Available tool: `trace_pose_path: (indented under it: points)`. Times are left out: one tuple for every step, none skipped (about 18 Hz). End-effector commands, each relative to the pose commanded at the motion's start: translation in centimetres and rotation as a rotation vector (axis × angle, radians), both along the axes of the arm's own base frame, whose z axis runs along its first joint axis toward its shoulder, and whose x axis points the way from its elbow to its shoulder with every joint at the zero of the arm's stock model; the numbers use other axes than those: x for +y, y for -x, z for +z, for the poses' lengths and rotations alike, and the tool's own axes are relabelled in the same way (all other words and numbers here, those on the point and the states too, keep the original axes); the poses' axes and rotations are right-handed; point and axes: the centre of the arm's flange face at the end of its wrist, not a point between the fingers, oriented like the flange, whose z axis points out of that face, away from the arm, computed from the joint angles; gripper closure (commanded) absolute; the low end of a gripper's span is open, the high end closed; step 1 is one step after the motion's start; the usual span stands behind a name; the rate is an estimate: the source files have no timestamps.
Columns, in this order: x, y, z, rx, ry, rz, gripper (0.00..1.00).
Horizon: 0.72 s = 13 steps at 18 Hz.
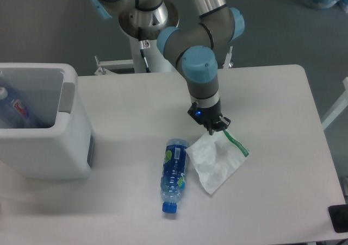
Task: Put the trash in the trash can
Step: 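Close the gripper on the white plastic bag and lift it, then carry the bag over the white trash bin and lower it in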
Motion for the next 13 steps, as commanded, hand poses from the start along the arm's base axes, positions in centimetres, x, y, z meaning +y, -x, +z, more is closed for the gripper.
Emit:
trace_pose_path:
  points:
    - [0.2, 0.0, 0.9, 0.007, -0.026, 0.014, 1.0]
    - [0.4, -0.1, 1.9, 0.007, -0.057, 0.028, 1.0]
    - [0.7, -0.3, 3.2, 0.004, -0.094, 0.041, 1.0]
    - [0.9, -0.3, 4.5, -0.001, -0.127, 0.05, 1.0]
    - [1.1, -0.4, 6.2, -0.004, -0.161, 0.057, 1.0]
    - [1.3, -0.7, 8.1, -0.008, -0.199, 0.069, 1.0]
    - [1.5, -1.1, 10.1, -0.016, -0.241, 0.079, 1.0]
    - [1.6, -1.6, 12.2, -0.026, -0.286, 0.087, 1.0]
    - [1.8, -2.1, 14.1, -0.042, -0.333, 0.095, 1.0]
    - [1.9, -3.0, 16.2, -0.061, -0.382, 0.098, 1.0]
    - [2.1, -3.7, 18.3, -0.075, -0.434, 0.097, 1.0]
    - [2.2, -4.3, 20.0, -0.096, -0.48, 0.09, 1.0]
    - [2.3, -5.0, 21.5, -0.119, -0.531, 0.085, 1.0]
